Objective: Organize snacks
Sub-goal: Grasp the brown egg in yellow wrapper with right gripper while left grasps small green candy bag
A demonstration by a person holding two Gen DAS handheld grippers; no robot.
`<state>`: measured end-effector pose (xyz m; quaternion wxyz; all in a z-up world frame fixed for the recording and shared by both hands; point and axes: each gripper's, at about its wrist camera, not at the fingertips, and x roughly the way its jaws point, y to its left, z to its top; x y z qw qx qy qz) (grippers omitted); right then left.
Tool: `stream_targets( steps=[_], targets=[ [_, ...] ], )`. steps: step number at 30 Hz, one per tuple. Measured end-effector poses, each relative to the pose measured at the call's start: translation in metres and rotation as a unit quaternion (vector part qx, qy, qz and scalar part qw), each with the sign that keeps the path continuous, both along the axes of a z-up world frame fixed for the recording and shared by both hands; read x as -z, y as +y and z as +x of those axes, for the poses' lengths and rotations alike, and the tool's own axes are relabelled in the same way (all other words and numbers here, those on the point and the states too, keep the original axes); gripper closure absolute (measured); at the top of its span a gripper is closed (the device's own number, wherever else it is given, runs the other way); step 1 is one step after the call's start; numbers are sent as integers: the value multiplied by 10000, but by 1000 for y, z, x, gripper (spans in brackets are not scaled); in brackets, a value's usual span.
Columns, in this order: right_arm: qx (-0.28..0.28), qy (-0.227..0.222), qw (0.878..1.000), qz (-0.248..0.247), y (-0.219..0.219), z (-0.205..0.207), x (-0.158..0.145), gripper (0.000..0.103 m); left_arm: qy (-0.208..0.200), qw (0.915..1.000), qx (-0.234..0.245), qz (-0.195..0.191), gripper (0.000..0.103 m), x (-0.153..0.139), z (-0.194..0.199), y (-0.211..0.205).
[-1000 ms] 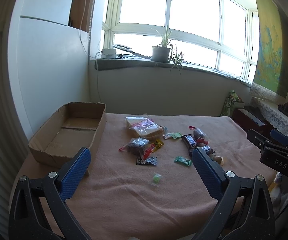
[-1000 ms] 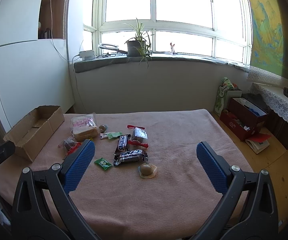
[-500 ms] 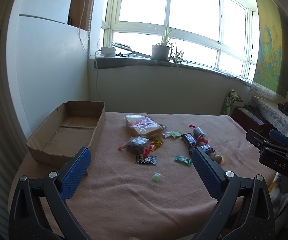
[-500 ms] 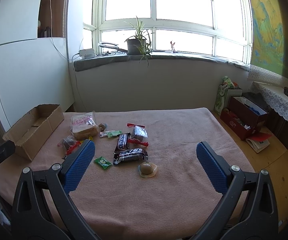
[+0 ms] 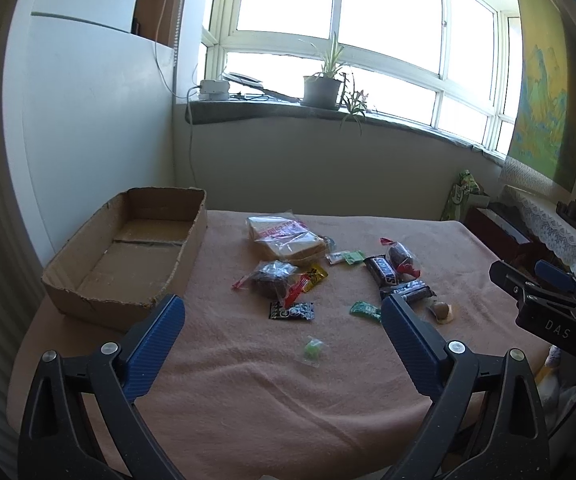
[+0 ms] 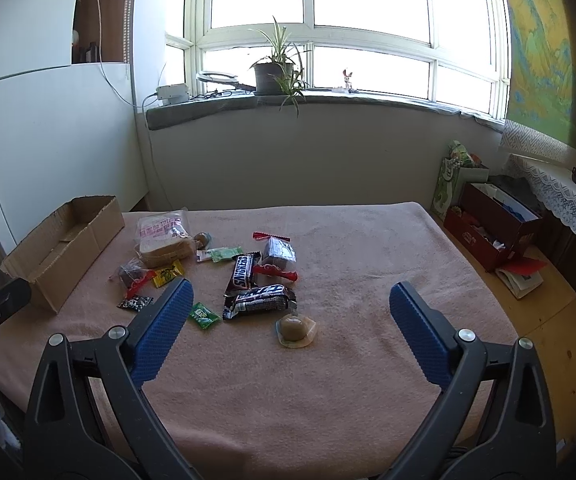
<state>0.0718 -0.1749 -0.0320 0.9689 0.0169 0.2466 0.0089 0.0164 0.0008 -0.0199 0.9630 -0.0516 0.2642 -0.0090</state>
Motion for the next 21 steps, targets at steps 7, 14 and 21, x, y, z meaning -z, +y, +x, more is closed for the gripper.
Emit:
stream_targets(
  steps=[7,14,21],
  targets=[
    [-106,182,9997,100,-4,12,12,2,232,9997,36,-92,9,16,13,3],
    [-467,641,9960,410,-14,32,39,25,560,9981,104,-213,19,38,29,6],
    [-643,1064,9898,692,-23,53,66,35,977,9935,314,-497,34,64,43,10]
  ],
)
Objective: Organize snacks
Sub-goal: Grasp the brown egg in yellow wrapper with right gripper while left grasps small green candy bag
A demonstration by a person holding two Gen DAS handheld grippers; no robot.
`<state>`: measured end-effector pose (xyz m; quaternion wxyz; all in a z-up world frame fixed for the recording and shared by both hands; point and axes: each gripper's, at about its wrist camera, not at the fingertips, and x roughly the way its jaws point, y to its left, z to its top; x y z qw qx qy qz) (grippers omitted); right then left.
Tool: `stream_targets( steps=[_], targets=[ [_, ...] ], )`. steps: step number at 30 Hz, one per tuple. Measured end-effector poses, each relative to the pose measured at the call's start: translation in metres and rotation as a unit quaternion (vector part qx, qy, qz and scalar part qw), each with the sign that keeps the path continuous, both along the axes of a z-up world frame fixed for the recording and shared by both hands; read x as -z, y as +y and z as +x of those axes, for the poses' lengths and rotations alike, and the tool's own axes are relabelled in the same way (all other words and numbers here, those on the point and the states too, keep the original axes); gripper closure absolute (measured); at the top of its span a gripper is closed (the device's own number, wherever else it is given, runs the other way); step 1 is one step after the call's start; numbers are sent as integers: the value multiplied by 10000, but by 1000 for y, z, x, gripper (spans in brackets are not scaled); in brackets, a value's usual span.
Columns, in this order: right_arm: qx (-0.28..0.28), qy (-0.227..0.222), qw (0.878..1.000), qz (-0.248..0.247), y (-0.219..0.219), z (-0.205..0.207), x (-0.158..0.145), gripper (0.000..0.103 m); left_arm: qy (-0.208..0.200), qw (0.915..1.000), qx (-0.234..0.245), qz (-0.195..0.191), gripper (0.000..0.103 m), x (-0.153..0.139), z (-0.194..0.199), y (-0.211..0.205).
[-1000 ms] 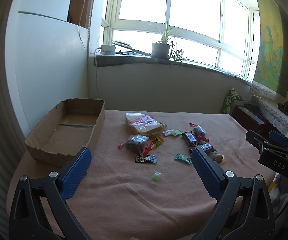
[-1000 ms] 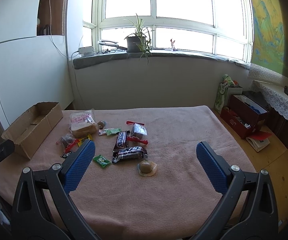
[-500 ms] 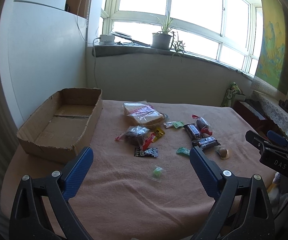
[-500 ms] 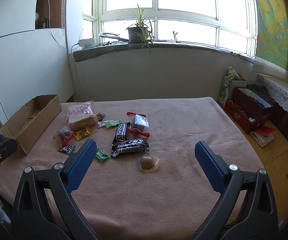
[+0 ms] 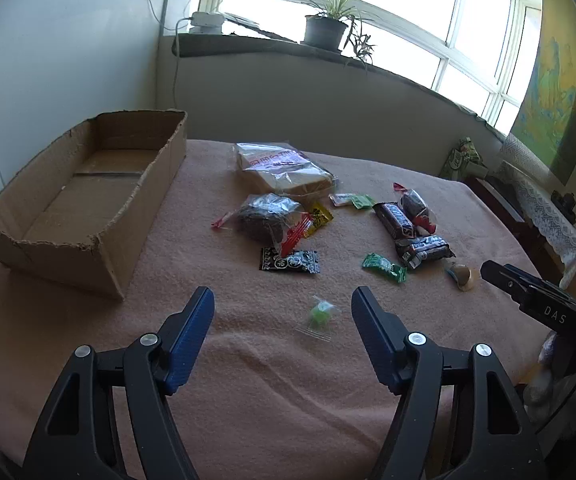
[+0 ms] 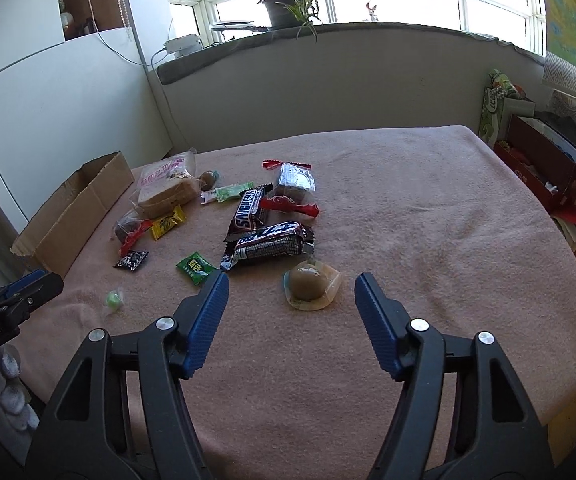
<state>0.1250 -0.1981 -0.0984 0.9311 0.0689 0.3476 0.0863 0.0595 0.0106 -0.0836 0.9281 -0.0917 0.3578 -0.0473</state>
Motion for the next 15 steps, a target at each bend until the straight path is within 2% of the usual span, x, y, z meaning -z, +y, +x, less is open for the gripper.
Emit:
stream_targets(
  steps=[3,8,9,12,15],
  targets=[
    [-10,87,9999,-99,-1,10,7,35,140,9998,93,-77,39,10,4,-1],
    [-17,168,9995,-257,-2,23,15,35,251,9992,294,-65,42,19,14,-11],
    [-38,184,9994,-278,-1,25,16,36,267,9991,336,-31,44,21,16,-14],
    [-95,227,9992,-313,-1,30,18,50,289,9987,423,5,50,25,23,-19],
    [-146,251,9991,-303,-2,34,19,53,328,9982,492,49,58,29,28,-23]
  ],
)
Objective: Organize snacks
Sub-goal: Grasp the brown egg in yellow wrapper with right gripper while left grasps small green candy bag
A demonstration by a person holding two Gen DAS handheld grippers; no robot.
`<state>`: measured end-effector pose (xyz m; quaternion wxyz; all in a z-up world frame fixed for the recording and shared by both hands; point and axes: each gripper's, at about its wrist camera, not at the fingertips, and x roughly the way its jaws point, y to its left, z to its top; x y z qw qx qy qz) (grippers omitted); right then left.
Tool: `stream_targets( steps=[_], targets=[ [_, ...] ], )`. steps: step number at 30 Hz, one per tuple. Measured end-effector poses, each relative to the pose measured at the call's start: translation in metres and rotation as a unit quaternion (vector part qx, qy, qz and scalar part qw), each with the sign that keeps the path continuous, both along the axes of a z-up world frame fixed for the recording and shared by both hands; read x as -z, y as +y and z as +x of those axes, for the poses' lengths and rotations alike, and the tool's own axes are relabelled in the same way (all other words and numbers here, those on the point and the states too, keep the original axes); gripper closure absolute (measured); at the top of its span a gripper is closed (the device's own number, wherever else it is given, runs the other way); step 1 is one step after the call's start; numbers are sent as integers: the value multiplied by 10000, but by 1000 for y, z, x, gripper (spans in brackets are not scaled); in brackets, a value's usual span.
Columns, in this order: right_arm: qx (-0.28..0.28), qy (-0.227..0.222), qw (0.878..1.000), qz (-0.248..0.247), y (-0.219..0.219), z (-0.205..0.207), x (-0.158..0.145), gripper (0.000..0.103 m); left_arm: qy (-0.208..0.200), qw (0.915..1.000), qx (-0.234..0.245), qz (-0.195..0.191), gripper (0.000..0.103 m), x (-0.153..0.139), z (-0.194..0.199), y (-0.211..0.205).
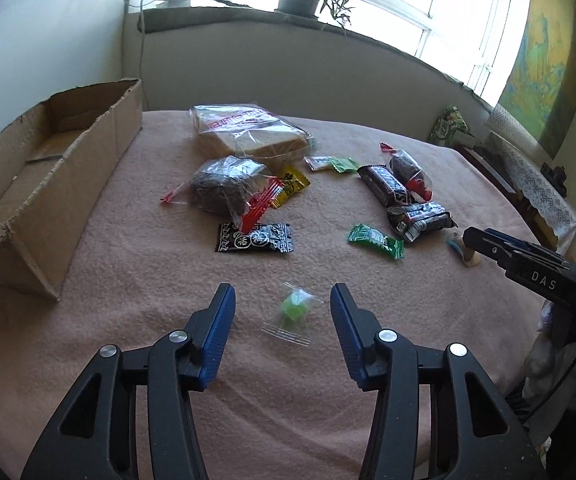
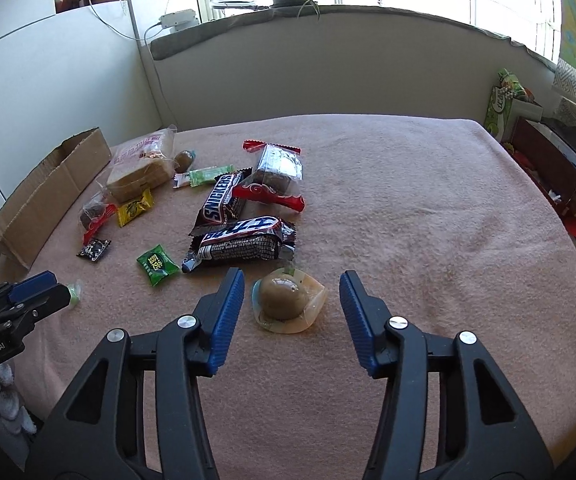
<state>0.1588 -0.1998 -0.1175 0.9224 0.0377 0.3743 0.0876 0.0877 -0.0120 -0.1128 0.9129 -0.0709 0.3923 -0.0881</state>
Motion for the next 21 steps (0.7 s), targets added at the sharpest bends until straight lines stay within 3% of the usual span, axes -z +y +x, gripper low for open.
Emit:
stream_targets(
  steps=[4,21],
  targets=[
    [-90,30,10000,1,1,5,0,62,30,10000,82,43,64,5,3,-5],
    [-104,297,9994,-144,2,14,14,61,-67,9998,116,168,73,10,3,-7]
  ],
)
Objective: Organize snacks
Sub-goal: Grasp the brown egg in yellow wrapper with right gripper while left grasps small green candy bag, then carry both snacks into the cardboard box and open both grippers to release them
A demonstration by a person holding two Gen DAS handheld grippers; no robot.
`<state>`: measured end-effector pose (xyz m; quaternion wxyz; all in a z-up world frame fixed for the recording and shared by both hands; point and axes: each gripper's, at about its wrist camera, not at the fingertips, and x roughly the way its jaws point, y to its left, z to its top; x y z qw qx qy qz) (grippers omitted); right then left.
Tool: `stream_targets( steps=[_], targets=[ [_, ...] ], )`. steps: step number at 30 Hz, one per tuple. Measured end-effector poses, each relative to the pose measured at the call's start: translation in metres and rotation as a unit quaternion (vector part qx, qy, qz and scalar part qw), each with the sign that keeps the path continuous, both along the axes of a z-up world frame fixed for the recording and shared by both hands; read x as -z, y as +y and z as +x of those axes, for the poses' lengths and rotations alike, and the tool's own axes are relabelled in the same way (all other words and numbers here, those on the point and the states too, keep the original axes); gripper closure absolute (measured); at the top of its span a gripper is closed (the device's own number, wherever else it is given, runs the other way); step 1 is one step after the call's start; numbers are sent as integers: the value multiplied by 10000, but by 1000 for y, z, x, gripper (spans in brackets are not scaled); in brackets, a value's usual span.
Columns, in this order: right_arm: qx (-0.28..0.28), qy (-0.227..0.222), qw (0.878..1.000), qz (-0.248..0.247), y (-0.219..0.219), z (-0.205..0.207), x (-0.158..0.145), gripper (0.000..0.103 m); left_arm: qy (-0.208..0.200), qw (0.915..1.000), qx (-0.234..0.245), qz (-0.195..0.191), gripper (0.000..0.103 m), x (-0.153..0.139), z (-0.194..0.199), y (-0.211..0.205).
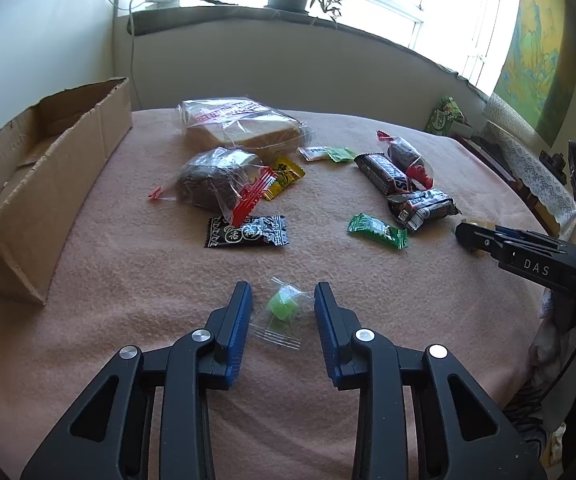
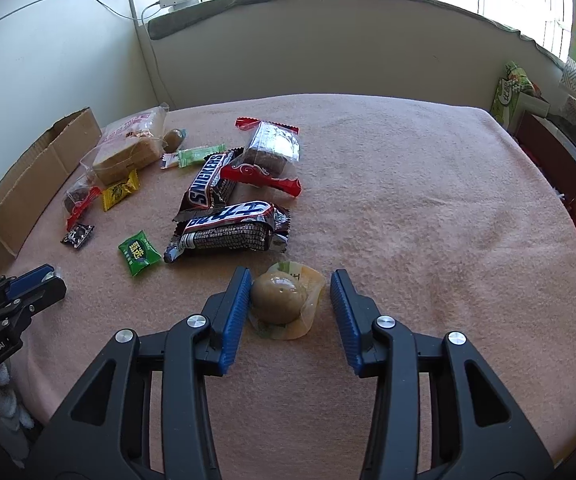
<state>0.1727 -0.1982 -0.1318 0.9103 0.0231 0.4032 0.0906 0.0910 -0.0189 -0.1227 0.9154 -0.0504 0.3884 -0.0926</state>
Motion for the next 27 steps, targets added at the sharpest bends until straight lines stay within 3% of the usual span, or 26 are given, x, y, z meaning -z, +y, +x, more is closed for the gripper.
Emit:
stream_targets(
  steps=[2,4,19,27],
  targets=[
    [-25,-6,10000,-3,1,-1,1,62,-16,10000,-6,6,73,0,0,0],
    [-34,-19,10000,1,1,-1,1,72,-25,10000,-26,-17,75,0,0,1],
    [40,-183,9998,109,0,-13,-12,75,-98,9998,-59,-149,80,-5,-7,5],
    [-155,-479,9986,187,13,-23,-42,75,-413,9987,-209,-194,80,-30,-13,21]
  ],
)
